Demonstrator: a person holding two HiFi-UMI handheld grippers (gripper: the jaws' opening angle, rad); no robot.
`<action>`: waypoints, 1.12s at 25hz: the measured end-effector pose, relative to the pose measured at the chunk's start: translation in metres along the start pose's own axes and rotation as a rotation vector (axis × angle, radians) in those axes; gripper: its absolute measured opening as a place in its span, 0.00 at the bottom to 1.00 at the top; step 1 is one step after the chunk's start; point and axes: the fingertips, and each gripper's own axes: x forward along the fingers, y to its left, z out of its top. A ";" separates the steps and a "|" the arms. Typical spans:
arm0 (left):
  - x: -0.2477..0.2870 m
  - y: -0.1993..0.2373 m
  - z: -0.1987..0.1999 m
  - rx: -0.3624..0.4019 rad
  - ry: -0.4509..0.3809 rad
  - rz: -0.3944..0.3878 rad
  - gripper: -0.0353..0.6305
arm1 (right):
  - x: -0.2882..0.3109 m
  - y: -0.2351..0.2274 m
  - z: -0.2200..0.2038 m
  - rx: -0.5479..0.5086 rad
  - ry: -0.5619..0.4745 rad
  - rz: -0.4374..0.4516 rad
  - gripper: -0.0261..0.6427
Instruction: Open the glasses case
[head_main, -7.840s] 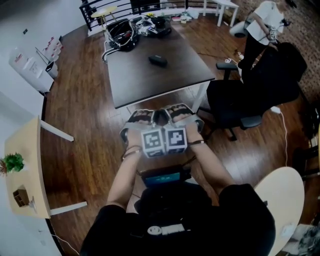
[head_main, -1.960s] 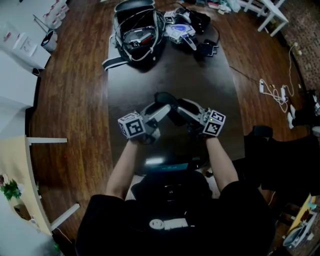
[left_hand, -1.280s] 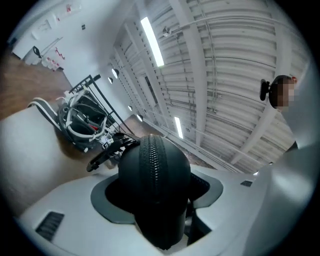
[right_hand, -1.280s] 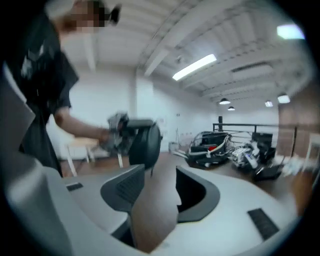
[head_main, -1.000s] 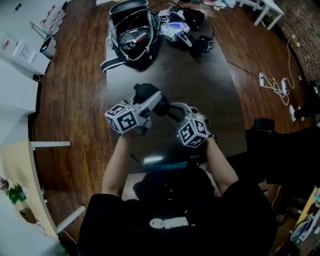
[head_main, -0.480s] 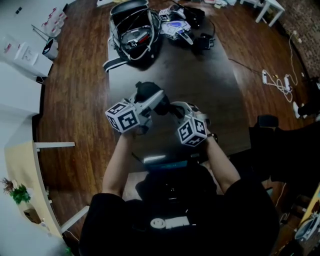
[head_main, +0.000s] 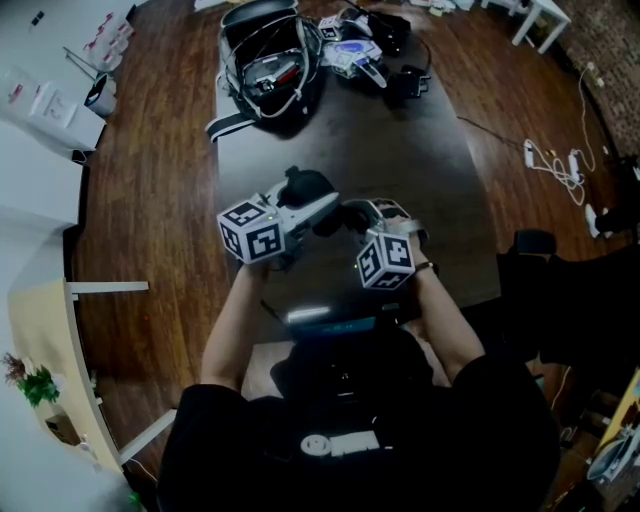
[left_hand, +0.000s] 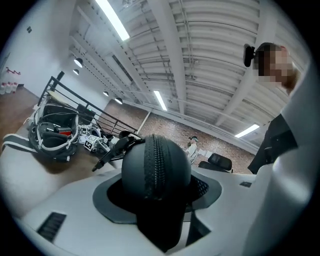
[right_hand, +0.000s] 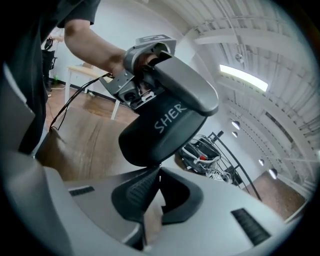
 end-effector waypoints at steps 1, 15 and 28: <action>0.000 0.000 -0.001 0.001 0.005 -0.001 0.45 | -0.001 -0.002 0.001 -0.006 -0.002 -0.005 0.05; 0.016 -0.007 -0.042 0.084 0.199 -0.024 0.45 | -0.018 -0.040 0.020 -0.049 -0.068 -0.087 0.05; 0.019 -0.024 -0.096 0.135 0.484 -0.116 0.45 | -0.036 -0.032 0.024 -0.309 -0.089 -0.111 0.05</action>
